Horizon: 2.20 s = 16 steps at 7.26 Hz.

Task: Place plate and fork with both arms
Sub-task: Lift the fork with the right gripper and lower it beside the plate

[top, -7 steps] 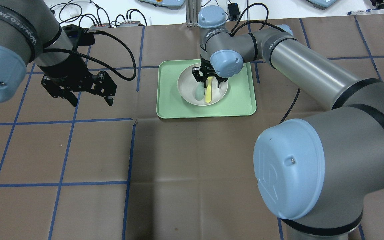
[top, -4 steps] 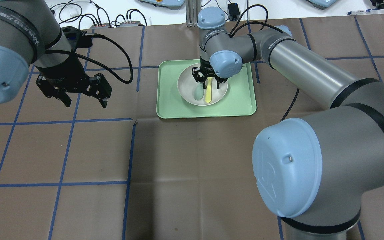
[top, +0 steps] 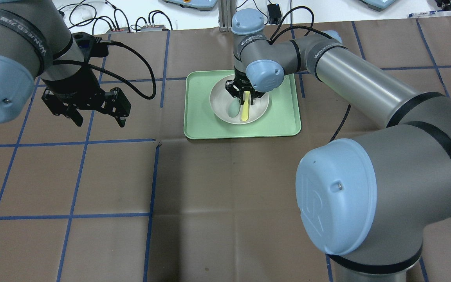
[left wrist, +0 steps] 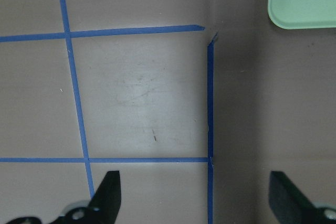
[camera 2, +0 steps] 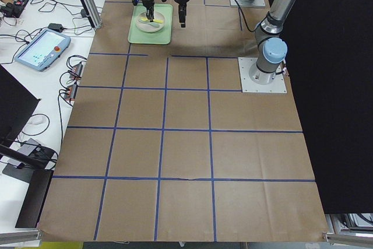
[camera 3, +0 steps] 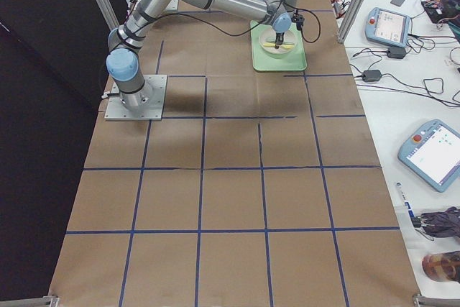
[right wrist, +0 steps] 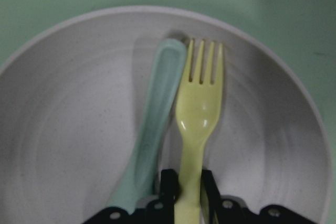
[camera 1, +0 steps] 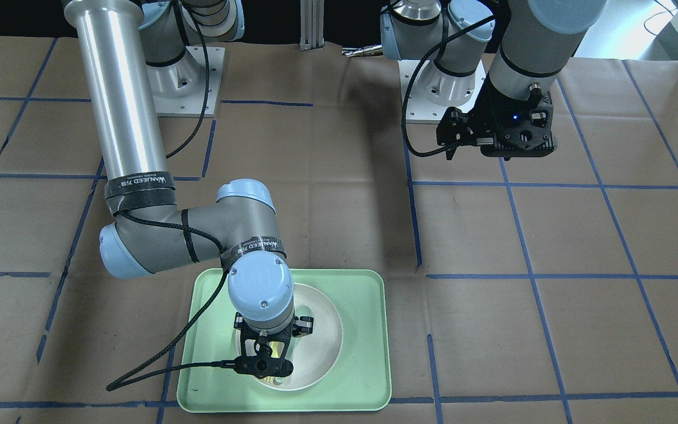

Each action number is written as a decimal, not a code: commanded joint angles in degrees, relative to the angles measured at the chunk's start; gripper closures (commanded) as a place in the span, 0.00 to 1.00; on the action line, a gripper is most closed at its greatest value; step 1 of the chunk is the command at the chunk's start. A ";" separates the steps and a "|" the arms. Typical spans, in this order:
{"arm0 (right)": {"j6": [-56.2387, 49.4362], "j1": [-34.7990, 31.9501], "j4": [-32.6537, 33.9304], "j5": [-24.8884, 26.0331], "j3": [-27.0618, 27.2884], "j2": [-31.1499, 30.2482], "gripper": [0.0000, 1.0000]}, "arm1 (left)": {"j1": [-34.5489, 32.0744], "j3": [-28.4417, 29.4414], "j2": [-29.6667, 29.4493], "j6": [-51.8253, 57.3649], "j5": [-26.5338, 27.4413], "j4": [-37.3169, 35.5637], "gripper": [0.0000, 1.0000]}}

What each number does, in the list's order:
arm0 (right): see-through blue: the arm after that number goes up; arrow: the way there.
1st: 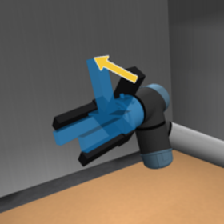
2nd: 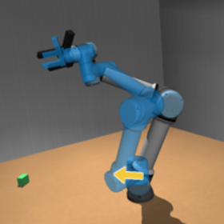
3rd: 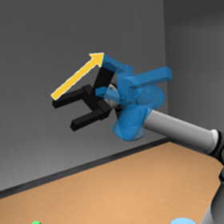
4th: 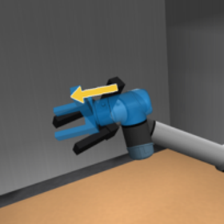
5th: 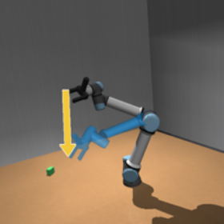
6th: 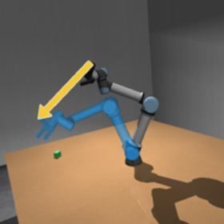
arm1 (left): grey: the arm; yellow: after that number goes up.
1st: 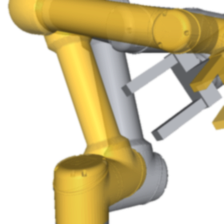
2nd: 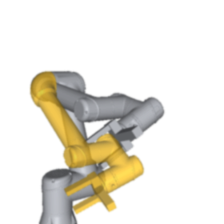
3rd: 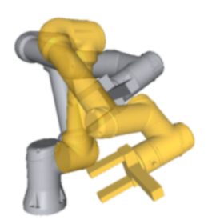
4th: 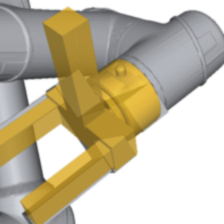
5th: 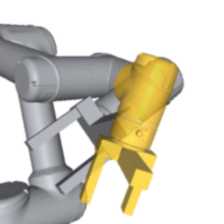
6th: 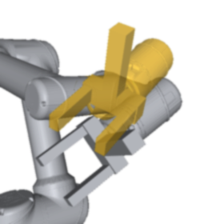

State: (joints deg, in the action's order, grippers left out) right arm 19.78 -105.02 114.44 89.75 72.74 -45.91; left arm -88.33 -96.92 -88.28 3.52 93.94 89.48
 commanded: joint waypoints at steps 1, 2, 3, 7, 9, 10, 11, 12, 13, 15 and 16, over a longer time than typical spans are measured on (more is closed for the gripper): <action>0.00 -0.01 0.00 0.07 -0.14 -0.15 0.96 | 0.00 0.07 0.21 0.00 0.36 0.08 0.00; 0.00 -0.01 -0.09 -0.02 -0.14 -0.49 0.98 | 0.00 0.07 0.30 0.00 0.45 0.09 0.00; 0.00 0.07 -0.53 -0.02 -0.23 -1.37 0.98 | 0.00 0.07 0.30 0.00 0.45 0.00 0.00; -3.84 1.82 -6.42 -2.05 1.00 -8.40 0.98 | 0.00 0.16 0.13 0.00 0.45 0.00 0.00; -9.11 6.46 -9.04 -1.34 1.44 -9.72 0.98 | 0.00 0.16 0.04 0.00 0.45 0.00 0.00; -11.14 7.88 -9.06 -1.25 2.83 -10.07 0.98 | 0.00 0.16 0.12 0.00 0.45 0.00 0.00; -13.43 9.11 -8.19 -1.34 4.07 -9.82 0.98 | 0.00 0.16 0.13 0.00 0.45 0.00 0.00; -13.71 9.82 -7.66 -1.60 4.95 -8.77 0.98 | 0.00 0.16 0.04 0.00 0.45 0.00 0.00; -13.80 10.09 -6.17 -1.60 5.04 -6.50 0.98 | 0.00 0.16 0.04 0.00 0.45 0.00 0.00; -13.63 10.01 -1.95 -1.60 4.70 -2.18 0.97 | 0.00 0.07 0.12 0.00 0.45 0.00 0.00; -13.80 10.01 -1.94 -1.51 4.52 -2.52 0.97 | 0.00 0.07 0.13 0.00 0.45 0.00 0.00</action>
State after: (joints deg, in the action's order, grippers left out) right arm 6.05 -95.04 111.69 88.18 77.49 -49.13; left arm -88.33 -96.82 -88.19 3.52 94.39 89.47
